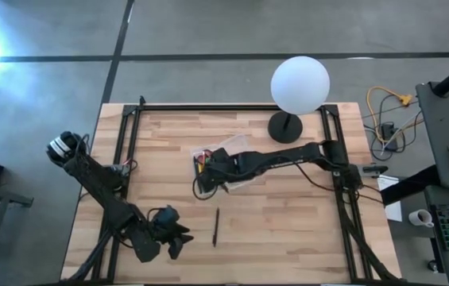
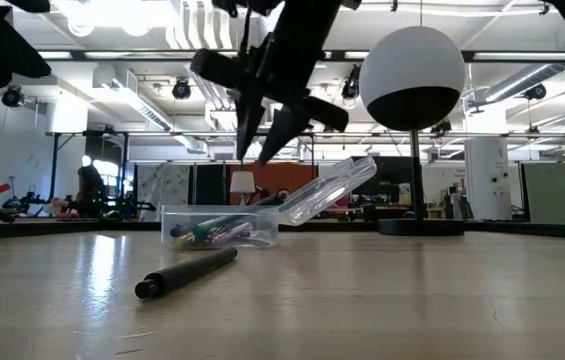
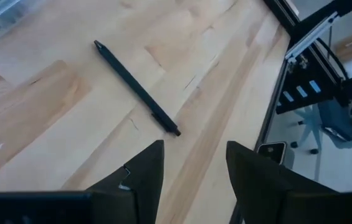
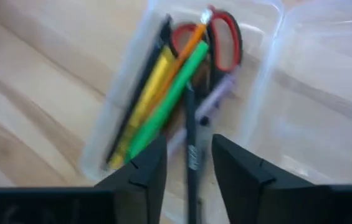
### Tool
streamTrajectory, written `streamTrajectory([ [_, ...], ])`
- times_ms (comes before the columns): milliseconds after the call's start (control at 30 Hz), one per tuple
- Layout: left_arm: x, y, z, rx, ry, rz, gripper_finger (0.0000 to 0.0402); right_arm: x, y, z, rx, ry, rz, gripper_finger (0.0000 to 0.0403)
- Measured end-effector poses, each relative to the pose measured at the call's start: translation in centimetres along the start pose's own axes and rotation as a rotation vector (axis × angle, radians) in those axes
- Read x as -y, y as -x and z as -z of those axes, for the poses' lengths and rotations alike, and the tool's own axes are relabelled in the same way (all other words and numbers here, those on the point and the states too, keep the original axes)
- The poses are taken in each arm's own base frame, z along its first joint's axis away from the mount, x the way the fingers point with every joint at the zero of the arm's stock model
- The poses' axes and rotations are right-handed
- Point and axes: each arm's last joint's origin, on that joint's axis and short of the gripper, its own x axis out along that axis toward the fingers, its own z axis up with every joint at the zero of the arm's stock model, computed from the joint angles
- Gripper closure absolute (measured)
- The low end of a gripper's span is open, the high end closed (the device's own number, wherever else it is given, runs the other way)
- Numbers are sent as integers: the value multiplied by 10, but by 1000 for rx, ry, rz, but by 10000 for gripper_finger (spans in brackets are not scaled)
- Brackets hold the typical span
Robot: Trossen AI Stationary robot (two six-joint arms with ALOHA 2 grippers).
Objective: Pick & place school supplies into a supply box
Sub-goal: Put the black pen into the transparent supply box
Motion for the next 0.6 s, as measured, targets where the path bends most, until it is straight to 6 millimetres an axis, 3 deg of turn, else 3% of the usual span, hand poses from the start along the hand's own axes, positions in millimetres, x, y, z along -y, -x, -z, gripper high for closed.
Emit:
streamTrajectory([
  [67, 0, -9, 2, 8, 11, -2, 244, -4, 14, 10, 8, 108, 11, 269],
  [200, -2, -40, 7, 29, 35, -29, 244, -10, 76, 40, 36, 340, 23, 249],
  [267, 2, -56, 9, 36, 60, -65, 244, -5, 97, 63, 20, 393, 81, 239],
  [467, 20, -96, -4, -6, 66, -302, 244, 28, 132, 124, -29, 282, 301, 215],
  [600, 28, -117, -23, -44, 44, -505, 244, 48, 137, 154, -34, 207, 362, 211],
])
